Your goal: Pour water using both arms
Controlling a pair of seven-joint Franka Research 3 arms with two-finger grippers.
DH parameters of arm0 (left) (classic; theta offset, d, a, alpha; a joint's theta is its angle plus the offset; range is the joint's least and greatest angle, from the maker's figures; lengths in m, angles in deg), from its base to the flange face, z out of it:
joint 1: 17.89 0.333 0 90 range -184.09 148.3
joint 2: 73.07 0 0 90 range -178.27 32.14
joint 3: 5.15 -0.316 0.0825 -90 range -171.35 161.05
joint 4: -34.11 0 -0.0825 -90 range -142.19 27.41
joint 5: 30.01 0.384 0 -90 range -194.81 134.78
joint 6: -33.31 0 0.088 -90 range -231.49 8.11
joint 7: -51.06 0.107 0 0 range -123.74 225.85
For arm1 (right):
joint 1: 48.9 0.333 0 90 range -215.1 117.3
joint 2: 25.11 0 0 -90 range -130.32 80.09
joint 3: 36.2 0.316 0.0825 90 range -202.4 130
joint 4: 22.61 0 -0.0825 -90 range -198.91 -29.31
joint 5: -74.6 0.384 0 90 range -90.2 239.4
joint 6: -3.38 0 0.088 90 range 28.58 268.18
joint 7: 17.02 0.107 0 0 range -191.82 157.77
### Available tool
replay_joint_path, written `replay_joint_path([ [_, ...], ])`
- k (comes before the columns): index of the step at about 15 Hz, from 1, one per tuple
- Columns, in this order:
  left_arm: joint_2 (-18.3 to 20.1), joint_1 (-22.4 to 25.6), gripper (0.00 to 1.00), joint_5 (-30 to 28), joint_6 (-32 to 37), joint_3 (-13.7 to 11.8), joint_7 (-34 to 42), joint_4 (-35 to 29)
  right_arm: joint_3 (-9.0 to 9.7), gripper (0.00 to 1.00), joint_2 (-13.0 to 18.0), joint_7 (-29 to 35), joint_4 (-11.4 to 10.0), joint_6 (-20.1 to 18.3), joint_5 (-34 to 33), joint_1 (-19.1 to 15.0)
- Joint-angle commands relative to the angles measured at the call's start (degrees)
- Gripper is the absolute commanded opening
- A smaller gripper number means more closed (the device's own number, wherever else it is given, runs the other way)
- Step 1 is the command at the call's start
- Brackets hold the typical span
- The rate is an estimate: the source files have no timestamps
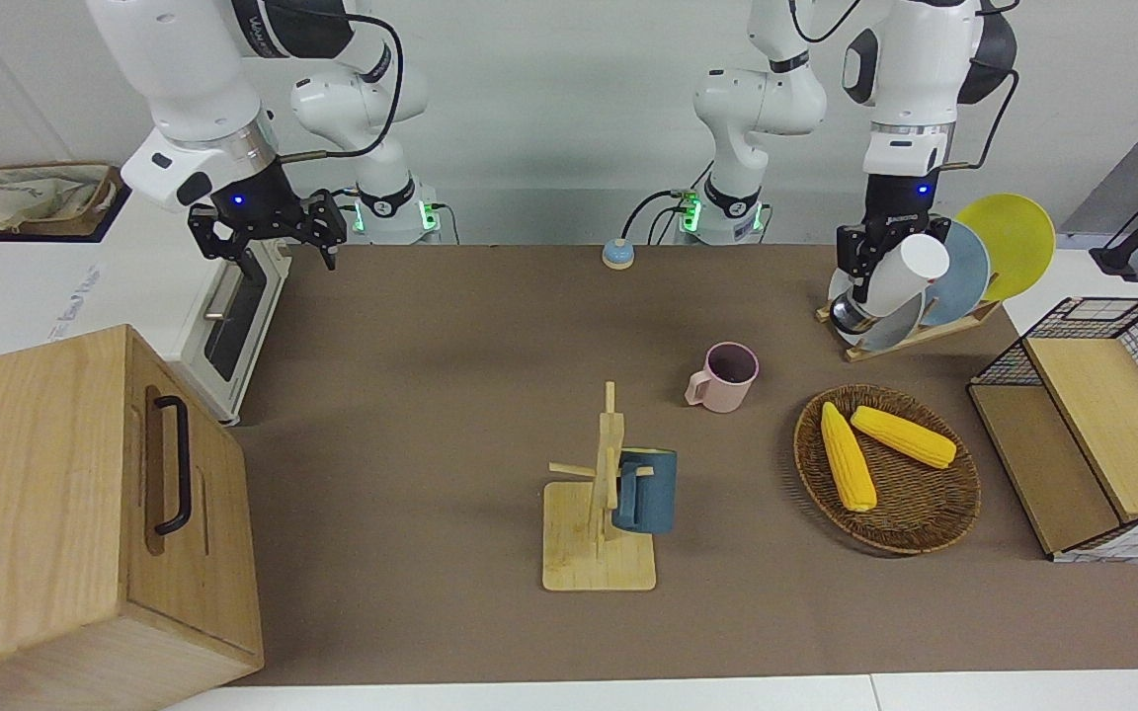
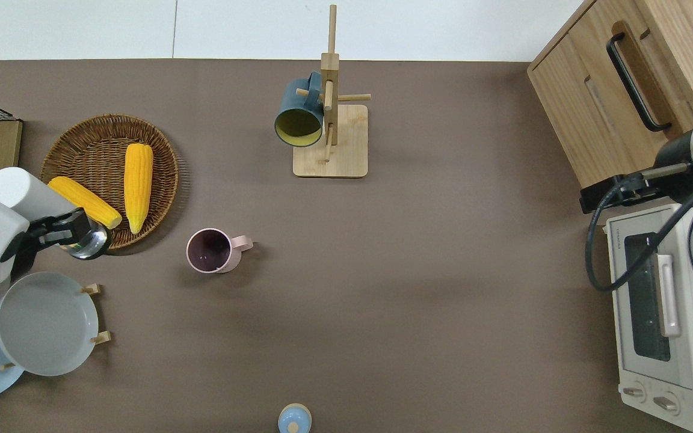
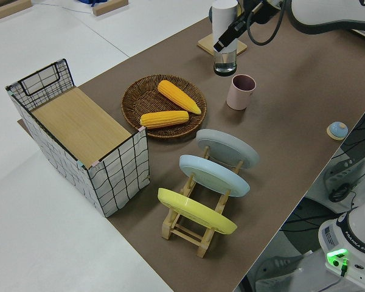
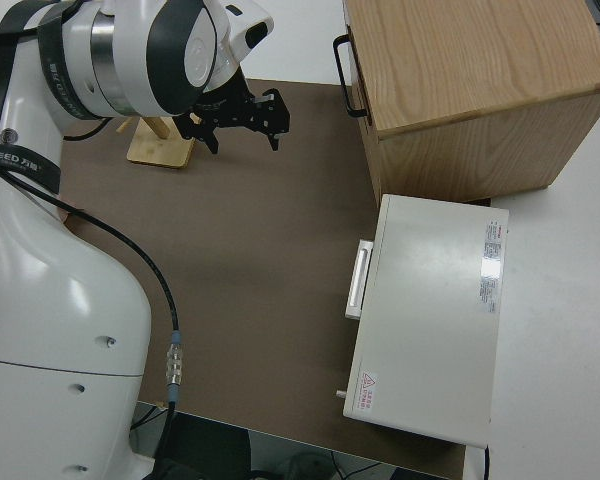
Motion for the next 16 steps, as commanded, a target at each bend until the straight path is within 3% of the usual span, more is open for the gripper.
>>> replay_joint_path([
  [1, -3.14, 1.95, 0.00, 2.55, -0.40, 0.34, -2.06, 6.17, 0.16, 0.983, 0.92, -0.28, -0.74, -0.16, -0.13, -0.04],
  [7, -6.22, 9.94, 0.00, 3.16, -4.78, 1.13, -1.37, 11.27, 0.16, 0.983, 1.00, -0.28, -0.74, -0.16, -0.13, 0.04],
  [10, -9.56, 13.72, 0.00, 3.17, -6.45, 1.57, -0.13, 14.78, 0.16, 0.983, 0.91, -0.28, -0.74, -0.16, -0.13, 0.04],
  [14, -14.03, 21.80, 0.00, 1.07, -10.14, 5.78, 5.66, 18.83, 0.16, 0.983, 0.92, -0.28, -0.74, -0.16, -0.13, -0.04],
  [16, -16.23, 23.48, 0.00, -3.14, -11.03, 5.97, 9.69, 21.29, 0.07, 0.983, 0.91, -0.28, -0.74, -0.16, -0.13, 0.04],
])
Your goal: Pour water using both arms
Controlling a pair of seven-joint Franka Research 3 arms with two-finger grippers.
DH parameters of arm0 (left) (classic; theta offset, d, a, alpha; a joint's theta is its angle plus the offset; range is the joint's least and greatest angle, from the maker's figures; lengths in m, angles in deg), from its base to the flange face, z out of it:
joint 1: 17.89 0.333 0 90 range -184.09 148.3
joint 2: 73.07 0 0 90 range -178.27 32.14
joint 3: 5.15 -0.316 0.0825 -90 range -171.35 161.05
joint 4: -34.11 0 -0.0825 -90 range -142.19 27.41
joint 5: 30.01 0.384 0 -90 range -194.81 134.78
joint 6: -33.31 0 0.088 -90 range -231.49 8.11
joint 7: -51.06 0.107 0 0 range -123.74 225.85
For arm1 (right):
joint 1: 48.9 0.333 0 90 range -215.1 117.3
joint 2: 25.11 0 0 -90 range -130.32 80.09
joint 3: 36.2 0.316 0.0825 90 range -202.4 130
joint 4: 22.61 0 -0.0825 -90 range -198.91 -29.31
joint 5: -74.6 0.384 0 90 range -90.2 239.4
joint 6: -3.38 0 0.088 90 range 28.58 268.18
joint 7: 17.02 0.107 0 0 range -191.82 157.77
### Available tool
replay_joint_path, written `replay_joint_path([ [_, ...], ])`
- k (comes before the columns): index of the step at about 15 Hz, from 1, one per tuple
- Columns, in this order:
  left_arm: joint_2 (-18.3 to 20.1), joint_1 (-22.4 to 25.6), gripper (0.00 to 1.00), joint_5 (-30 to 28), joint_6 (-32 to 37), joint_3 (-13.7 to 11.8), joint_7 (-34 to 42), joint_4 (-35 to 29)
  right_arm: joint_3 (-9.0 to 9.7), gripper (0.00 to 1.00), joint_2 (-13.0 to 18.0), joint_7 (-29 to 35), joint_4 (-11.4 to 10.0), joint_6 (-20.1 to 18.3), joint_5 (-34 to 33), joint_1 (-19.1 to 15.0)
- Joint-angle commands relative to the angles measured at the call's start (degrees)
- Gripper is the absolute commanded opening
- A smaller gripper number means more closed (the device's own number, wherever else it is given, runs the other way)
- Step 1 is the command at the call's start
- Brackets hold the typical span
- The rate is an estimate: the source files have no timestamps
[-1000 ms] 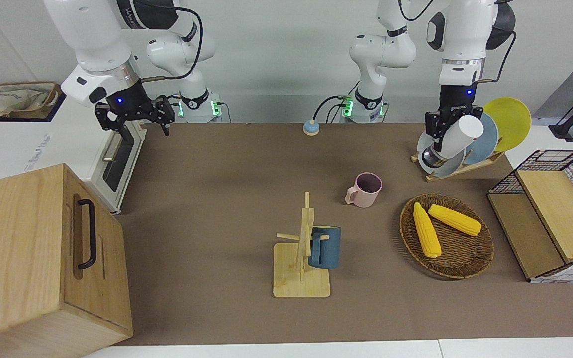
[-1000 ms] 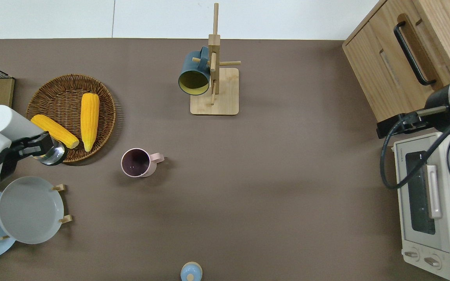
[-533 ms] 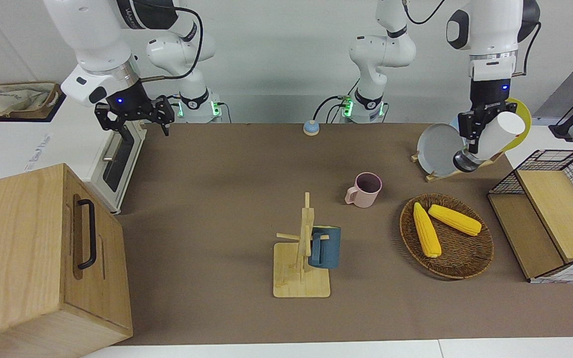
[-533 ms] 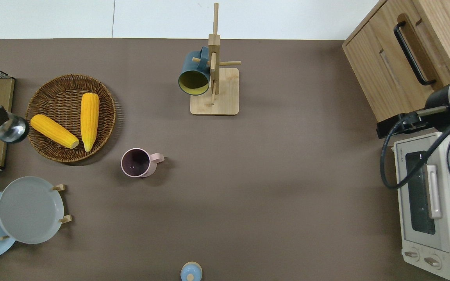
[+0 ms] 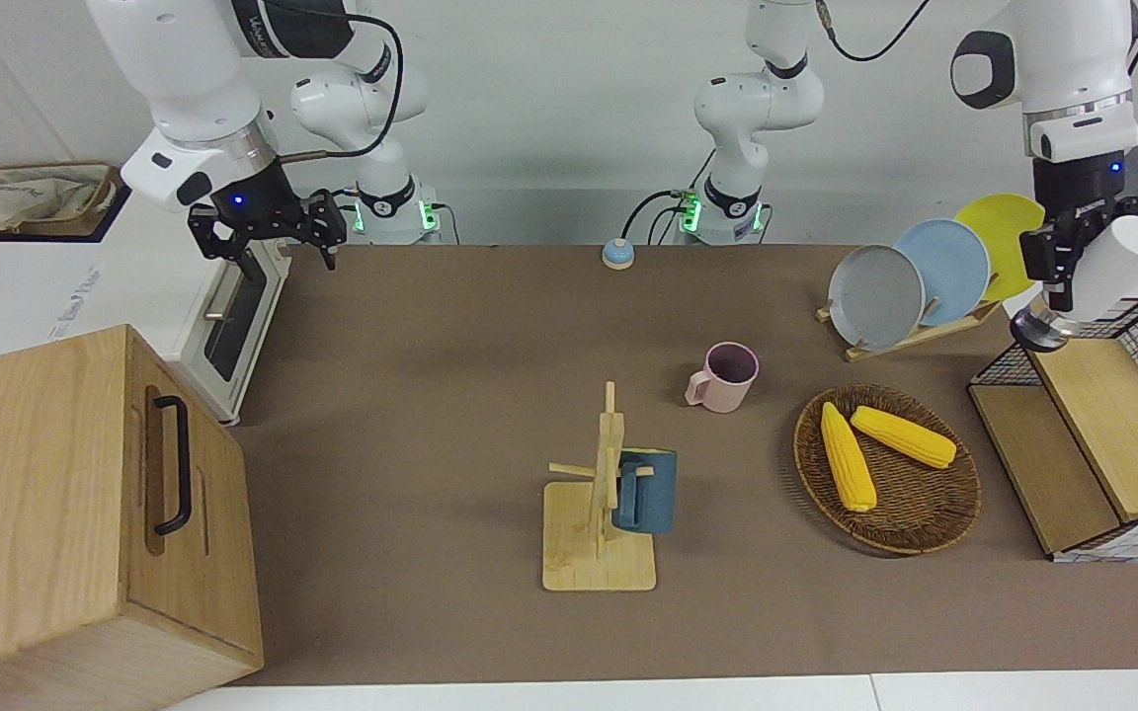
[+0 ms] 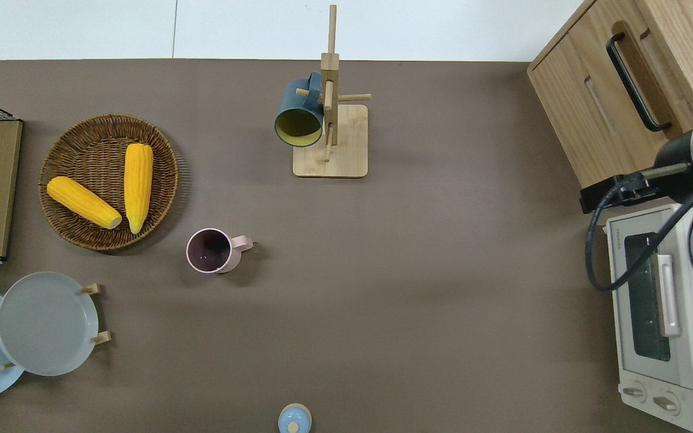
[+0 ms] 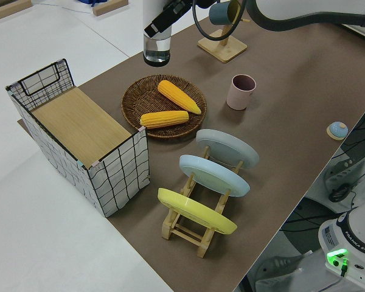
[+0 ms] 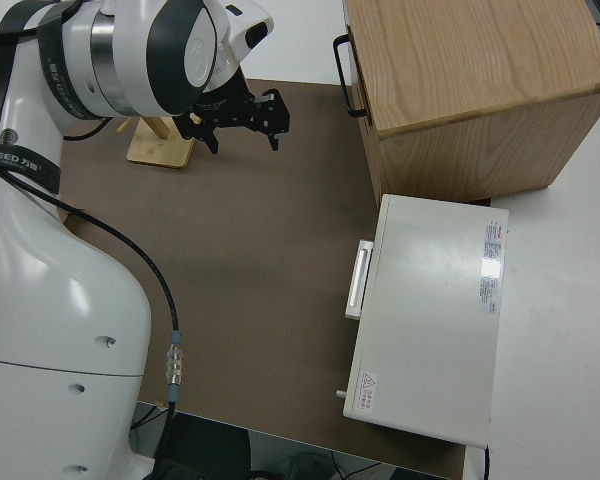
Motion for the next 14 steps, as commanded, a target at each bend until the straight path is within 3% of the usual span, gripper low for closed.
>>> replay_joint_path([
  [1, -5.60, 5.09, 0.00, -6.72, -2.27, 1.88, 8.20, 7.79, 0.07, 0.983, 1.00, -0.28, -0.74, -0.16, -0.13, 0.04],
  [4, -9.99, 8.51, 0.00, -14.80, -2.10, 1.88, 17.16, 13.69, 0.16, 0.983, 1.00, -0.28, -0.74, -0.16, -0.13, -0.04],
  [10, -15.53, 14.67, 0.00, -32.12, -2.80, 1.79, 38.51, 15.89, 0.16, 0.983, 1.00, -0.28, -0.74, -0.16, -0.13, 0.04],
  [14, -17.56, 17.48, 0.00, -39.42, -3.33, 1.79, 49.24, 16.33, 0.16, 0.983, 0.91, -0.28, -0.74, -0.16, -0.13, -0.04],
])
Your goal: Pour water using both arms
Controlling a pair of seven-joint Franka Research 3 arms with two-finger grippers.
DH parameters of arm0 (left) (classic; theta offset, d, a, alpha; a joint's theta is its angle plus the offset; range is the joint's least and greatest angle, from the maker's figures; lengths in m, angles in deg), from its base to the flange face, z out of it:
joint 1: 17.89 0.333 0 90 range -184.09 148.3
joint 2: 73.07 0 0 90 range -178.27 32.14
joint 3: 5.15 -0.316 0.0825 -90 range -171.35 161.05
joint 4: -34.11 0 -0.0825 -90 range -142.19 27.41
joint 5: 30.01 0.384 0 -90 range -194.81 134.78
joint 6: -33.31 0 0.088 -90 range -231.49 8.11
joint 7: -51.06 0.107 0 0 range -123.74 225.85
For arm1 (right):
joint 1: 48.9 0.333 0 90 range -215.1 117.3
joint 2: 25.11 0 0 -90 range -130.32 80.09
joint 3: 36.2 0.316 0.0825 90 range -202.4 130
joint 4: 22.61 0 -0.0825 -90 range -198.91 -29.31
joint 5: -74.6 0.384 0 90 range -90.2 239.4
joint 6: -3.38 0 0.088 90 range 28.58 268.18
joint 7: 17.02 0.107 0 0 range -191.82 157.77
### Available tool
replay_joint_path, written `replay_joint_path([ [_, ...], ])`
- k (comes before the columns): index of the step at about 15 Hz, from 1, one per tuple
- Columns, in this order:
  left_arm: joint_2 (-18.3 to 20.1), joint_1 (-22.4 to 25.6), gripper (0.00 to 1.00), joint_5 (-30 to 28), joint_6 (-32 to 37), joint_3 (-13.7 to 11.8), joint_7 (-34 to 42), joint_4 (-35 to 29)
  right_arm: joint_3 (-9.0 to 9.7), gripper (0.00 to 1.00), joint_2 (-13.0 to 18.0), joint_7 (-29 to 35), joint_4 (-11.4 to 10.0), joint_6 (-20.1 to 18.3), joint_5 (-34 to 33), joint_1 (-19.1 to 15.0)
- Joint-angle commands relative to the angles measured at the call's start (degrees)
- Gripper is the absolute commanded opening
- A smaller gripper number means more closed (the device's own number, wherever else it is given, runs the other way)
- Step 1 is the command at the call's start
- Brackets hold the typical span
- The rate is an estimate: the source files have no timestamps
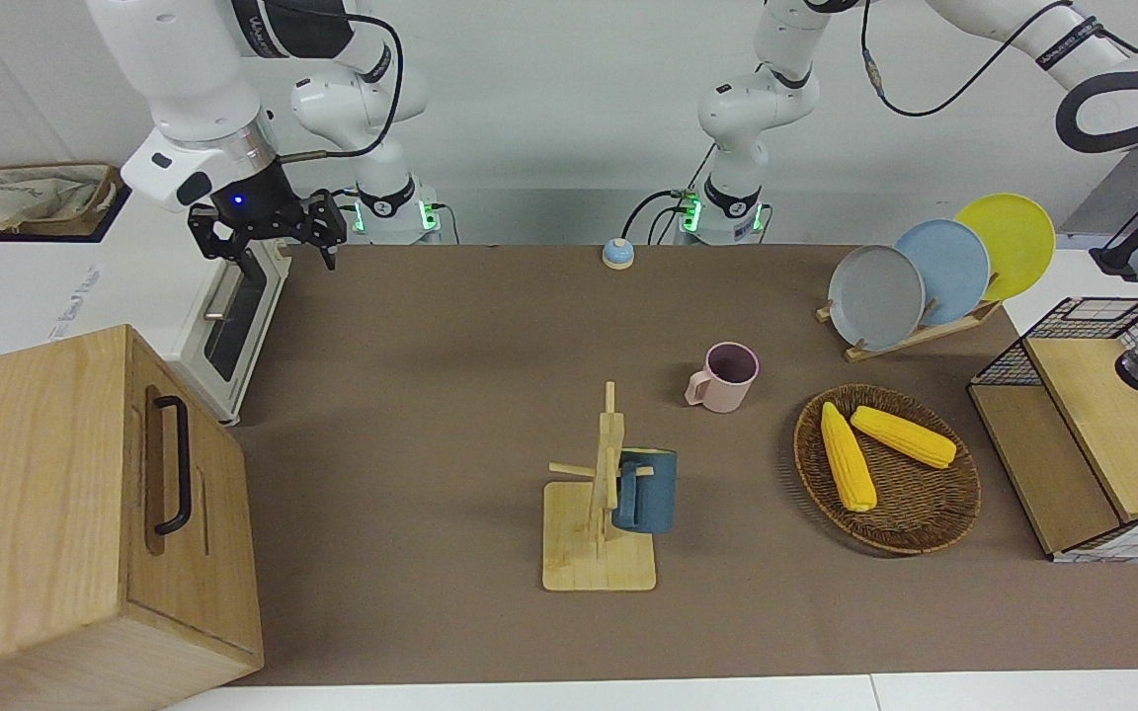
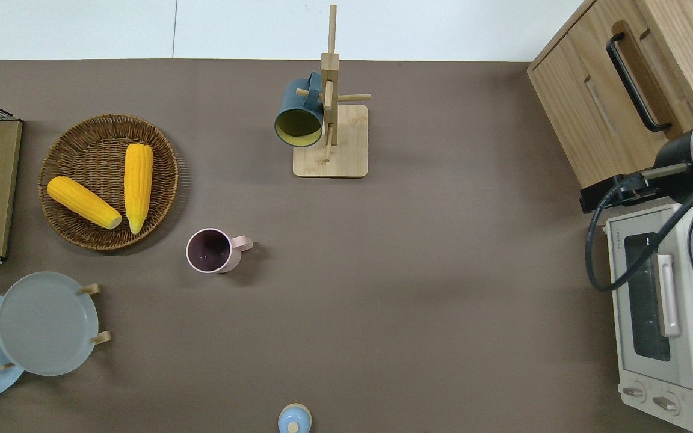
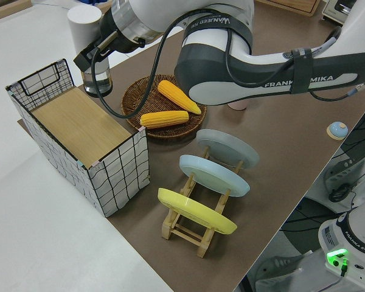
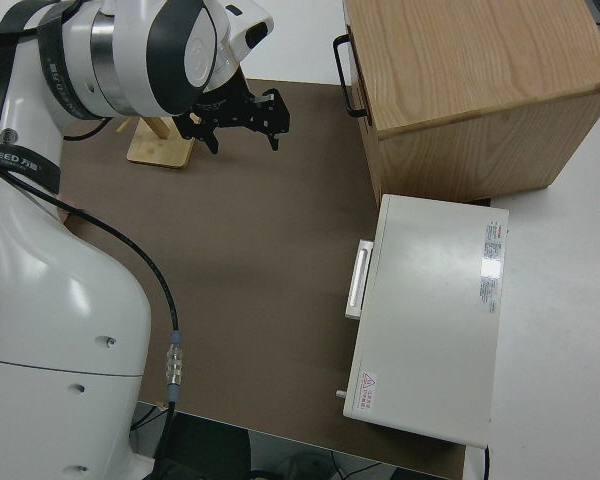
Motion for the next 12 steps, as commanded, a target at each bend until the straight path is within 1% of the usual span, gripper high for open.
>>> replay_joint_path([
  [1, -2.26, 2.83, 0.00, -7.63, -1.15, 0.66, 10.97, 2.94, 0.16, 0.983, 1.00, -0.28, -0.74, -0.16, -0.13, 0.04],
  [3, -2.61, 4.15, 0.00, -12.47, -1.06, 0.66, 18.18, 2.59, 0.07, 0.983, 0.91, -0.28, -0.74, -0.16, -0.13, 0.04],
  [7, -3.67, 5.73, 0.00, -18.45, -1.06, 0.66, 28.73, 0.66, 0.16, 0.983, 0.91, -0.28, -0.74, -0.16, -0.13, 0.04],
  [9, -3.84, 6.26, 0.00, -20.66, -0.98, 0.66, 31.47, -0.04, 0.16, 0.983, 0.91, -0.28, -0.74, -0.16, -0.13, 0.04],
  [12, -4.54, 6.26, 0.00, -20.84, -0.89, 0.66, 31.48, -0.31, 0.07, 0.983, 1.00, -0.28, -0.74, -0.16, -0.13, 0.04],
])
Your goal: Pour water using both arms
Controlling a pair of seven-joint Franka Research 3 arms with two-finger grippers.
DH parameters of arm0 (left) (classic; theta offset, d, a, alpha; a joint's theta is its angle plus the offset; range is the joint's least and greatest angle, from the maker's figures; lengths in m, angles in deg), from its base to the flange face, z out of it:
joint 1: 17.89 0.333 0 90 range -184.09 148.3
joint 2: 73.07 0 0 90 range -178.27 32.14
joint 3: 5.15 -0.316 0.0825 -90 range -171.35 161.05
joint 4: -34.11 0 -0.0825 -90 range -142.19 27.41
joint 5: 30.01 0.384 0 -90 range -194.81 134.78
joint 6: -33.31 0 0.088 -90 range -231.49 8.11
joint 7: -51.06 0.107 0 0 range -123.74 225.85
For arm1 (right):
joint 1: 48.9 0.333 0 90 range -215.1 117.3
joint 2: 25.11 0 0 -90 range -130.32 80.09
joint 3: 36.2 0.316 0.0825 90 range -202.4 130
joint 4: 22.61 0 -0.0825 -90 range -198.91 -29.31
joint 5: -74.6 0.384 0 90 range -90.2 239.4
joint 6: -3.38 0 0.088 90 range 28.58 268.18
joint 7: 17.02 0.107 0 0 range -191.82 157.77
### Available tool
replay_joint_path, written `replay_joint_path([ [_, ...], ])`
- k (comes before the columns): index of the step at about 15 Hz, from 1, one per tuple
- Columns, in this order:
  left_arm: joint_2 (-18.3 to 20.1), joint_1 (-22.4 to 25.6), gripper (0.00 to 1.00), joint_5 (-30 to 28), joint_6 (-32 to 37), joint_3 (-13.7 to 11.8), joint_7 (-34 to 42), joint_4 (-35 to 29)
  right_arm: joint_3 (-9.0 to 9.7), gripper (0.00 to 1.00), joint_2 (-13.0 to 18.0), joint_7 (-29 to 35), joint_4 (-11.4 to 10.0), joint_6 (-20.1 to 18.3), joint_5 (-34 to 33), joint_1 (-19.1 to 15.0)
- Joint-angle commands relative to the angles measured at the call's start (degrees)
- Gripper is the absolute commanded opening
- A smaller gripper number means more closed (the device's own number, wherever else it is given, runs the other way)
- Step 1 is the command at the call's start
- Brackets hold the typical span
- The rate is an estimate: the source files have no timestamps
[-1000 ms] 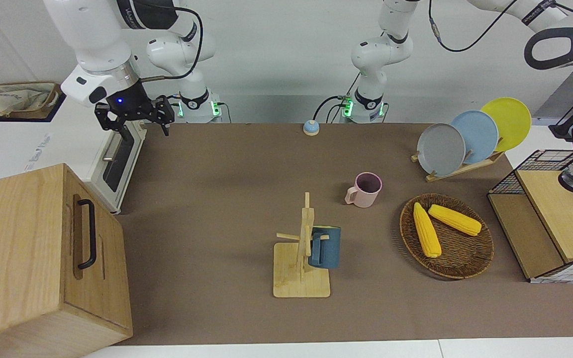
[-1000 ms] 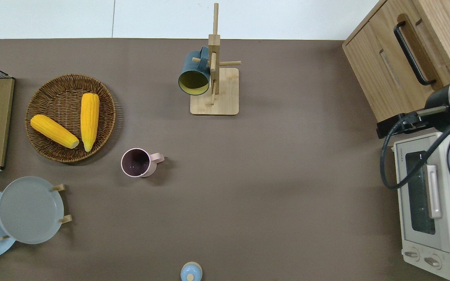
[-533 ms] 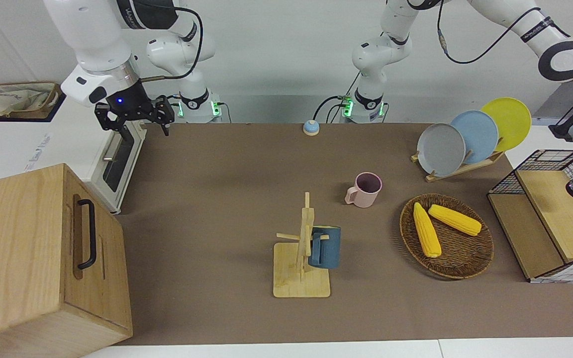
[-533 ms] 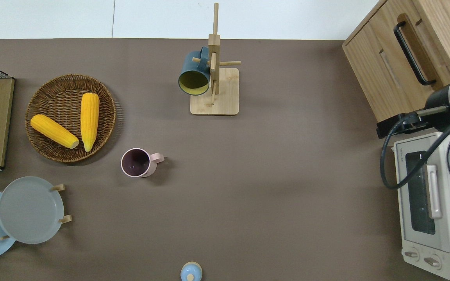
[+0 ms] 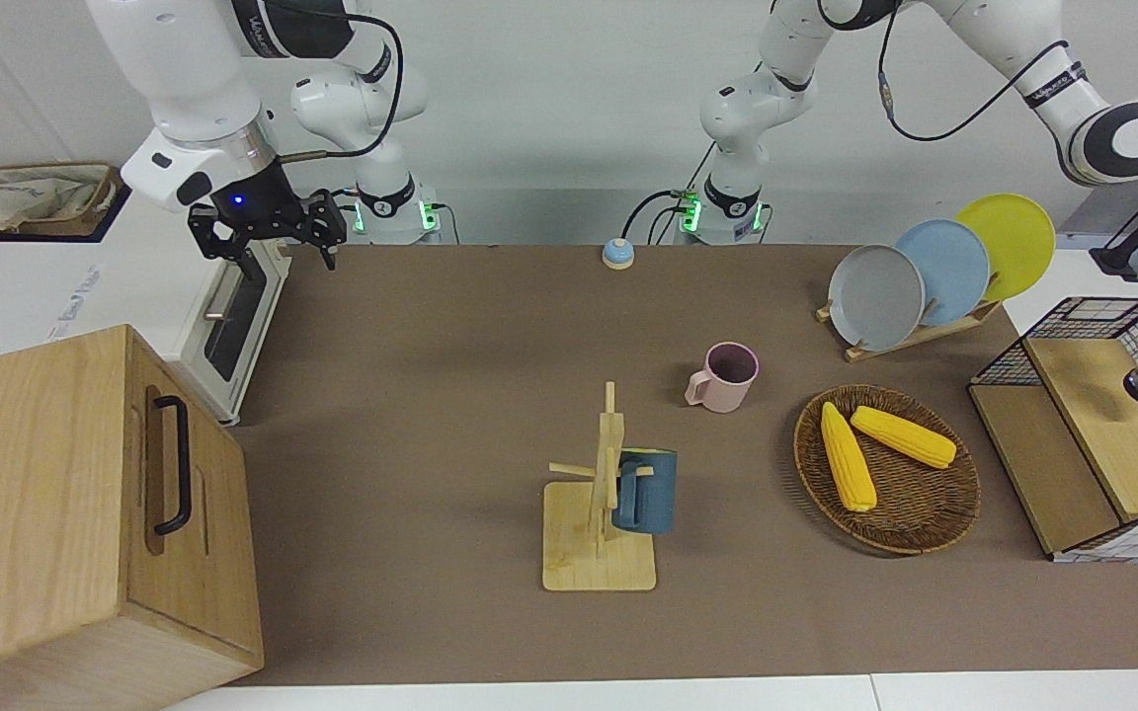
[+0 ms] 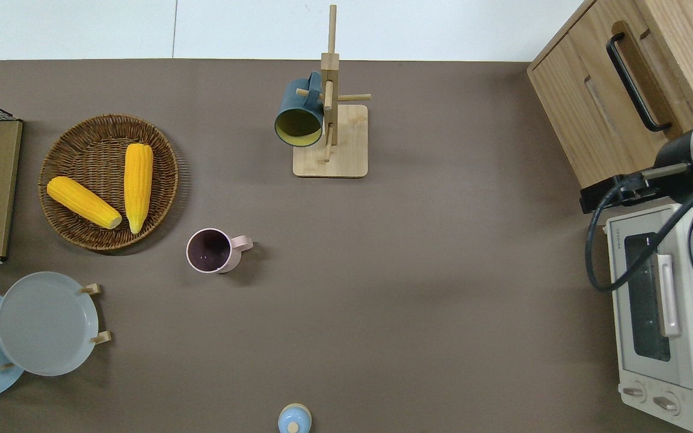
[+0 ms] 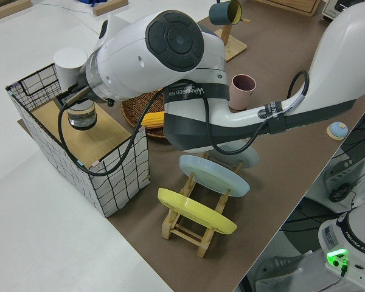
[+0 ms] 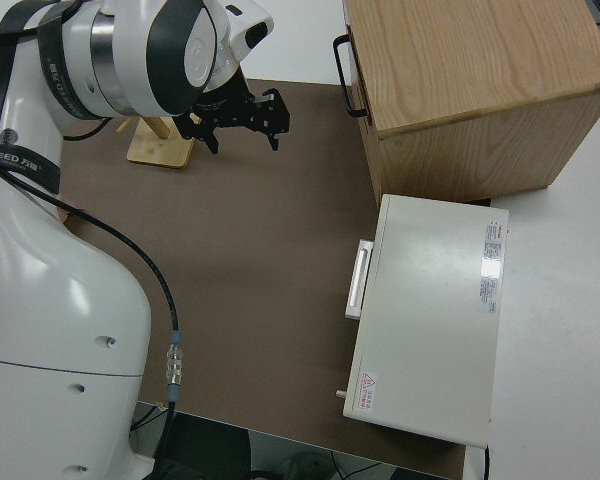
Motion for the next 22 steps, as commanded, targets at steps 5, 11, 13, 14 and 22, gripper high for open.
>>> replay_joint_path([
  [5, -1.86, 0.59, 0.00, -3.79, -0.74, 0.74, 2.08, 0.02, 0.16, 0.983, 0.99, -0.28, -0.74, -0.16, -0.13, -0.04],
  [11, -3.53, 0.68, 0.02, -4.49, -0.82, 0.74, 2.08, 0.55, 0.16, 0.983, 0.91, -0.28, -0.74, -0.16, -0.13, -0.04],
  [13, -3.71, 0.68, 0.10, -4.49, -0.82, 0.74, 2.08, 0.55, 0.07, 0.983, 1.00, -0.28, -0.74, -0.16, -0.13, 0.04],
  [14, -3.88, 0.60, 0.16, -4.49, -0.82, 0.74, 2.08, 0.55, 0.16, 0.983, 0.91, -0.28, -0.74, -0.16, -0.13, 0.04],
  [22, -3.97, -0.02, 1.00, -3.62, -0.74, 0.48, 0.24, 0.81, 0.07, 0.983, 0.91, -0.28, -0.74, -0.16, -0.13, 0.04],
])
